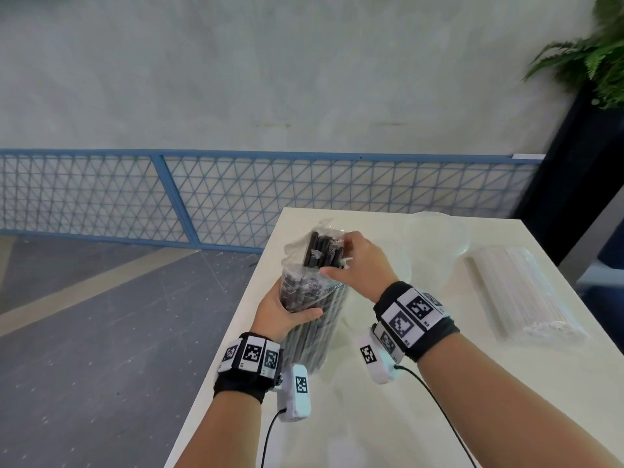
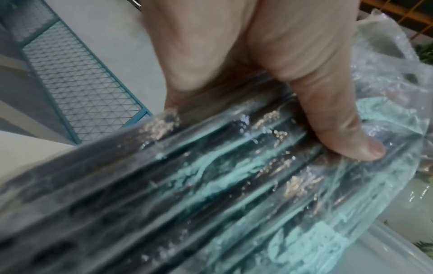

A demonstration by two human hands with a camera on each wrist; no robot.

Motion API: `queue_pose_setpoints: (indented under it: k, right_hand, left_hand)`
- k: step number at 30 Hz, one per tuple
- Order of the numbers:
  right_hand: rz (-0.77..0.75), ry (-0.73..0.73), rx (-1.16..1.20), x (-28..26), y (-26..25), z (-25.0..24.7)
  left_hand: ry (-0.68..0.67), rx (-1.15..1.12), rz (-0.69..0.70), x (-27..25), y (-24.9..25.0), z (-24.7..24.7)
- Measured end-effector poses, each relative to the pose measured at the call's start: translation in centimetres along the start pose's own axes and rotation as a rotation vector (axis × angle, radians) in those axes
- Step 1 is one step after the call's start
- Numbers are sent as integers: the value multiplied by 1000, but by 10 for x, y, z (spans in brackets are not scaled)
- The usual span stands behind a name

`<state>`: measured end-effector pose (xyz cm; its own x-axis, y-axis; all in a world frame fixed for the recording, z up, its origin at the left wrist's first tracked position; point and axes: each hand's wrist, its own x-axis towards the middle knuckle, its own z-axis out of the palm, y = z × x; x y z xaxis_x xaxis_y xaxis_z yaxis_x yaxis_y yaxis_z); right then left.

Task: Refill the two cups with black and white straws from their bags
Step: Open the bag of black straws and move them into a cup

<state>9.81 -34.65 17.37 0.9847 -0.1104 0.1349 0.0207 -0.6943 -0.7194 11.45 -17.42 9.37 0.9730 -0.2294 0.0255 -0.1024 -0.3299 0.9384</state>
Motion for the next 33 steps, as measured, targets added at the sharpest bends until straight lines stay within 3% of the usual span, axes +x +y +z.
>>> queue_pose_setpoints:
  k: [5,16,24,28,33]
  right_hand:
    - [15,-42,33,-7,-7,2]
    - [262,210,247,-13,-14,30]
    - [180,129,201,-6,-18,27]
    - [145,184,228,-10,-20,26]
    - [70,310,443,1,-25,8]
  left_hand:
    - [-24,-14,25,-2,-2,1]
    - [-113,66,64,-6,3,8]
    - [-50,95,64,-6,3,4]
    - [-62,58,44,-5,3,4]
    - [-55,24,18,-2,4,5]
